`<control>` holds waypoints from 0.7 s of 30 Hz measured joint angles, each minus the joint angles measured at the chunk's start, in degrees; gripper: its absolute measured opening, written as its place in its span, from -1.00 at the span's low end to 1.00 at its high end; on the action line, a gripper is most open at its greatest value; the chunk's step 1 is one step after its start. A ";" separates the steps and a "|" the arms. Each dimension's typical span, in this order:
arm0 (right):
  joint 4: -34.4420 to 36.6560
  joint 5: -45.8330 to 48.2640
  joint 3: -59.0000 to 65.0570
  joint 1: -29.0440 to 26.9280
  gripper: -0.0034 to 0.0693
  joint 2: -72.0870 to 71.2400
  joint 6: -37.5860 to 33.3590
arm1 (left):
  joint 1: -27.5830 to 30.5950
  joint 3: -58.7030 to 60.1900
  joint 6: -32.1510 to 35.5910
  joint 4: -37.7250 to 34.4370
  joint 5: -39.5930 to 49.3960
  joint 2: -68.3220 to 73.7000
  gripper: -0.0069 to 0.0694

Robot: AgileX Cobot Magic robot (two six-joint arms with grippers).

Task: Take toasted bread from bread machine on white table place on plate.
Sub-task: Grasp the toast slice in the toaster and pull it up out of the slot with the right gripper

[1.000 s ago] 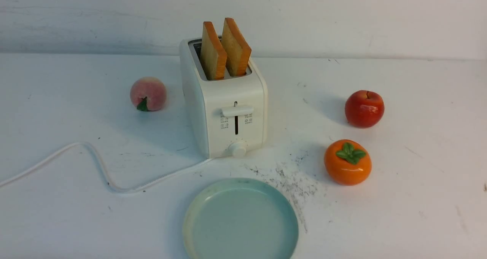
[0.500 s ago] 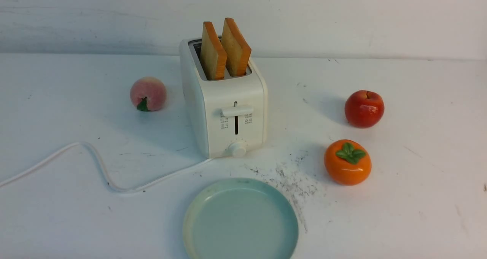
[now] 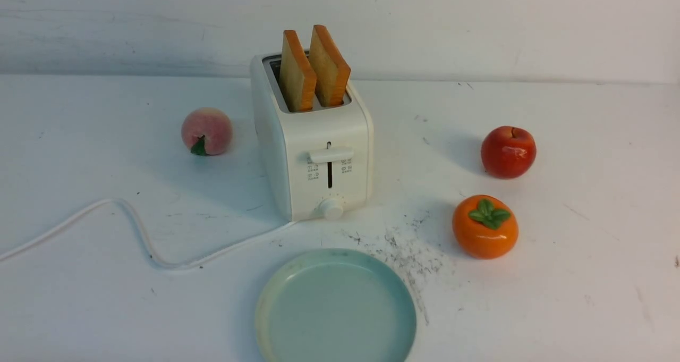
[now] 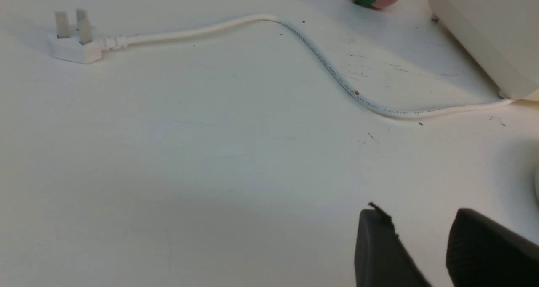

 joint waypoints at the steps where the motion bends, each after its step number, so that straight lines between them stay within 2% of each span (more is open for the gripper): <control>1: 0.00 0.00 0.00 0.00 -0.25 0.00 0.00 | 0.00 0.00 0.00 0.00 0.00 0.00 -0.19; 17: 0.00 0.00 0.00 0.00 -0.25 0.00 0.00 | 0.00 0.00 0.00 0.19 0.00 0.00 -0.19; 21: 0.00 0.00 0.00 0.00 -0.25 0.00 0.00 | 0.00 0.00 0.00 2.60 -2.26 0.00 -0.19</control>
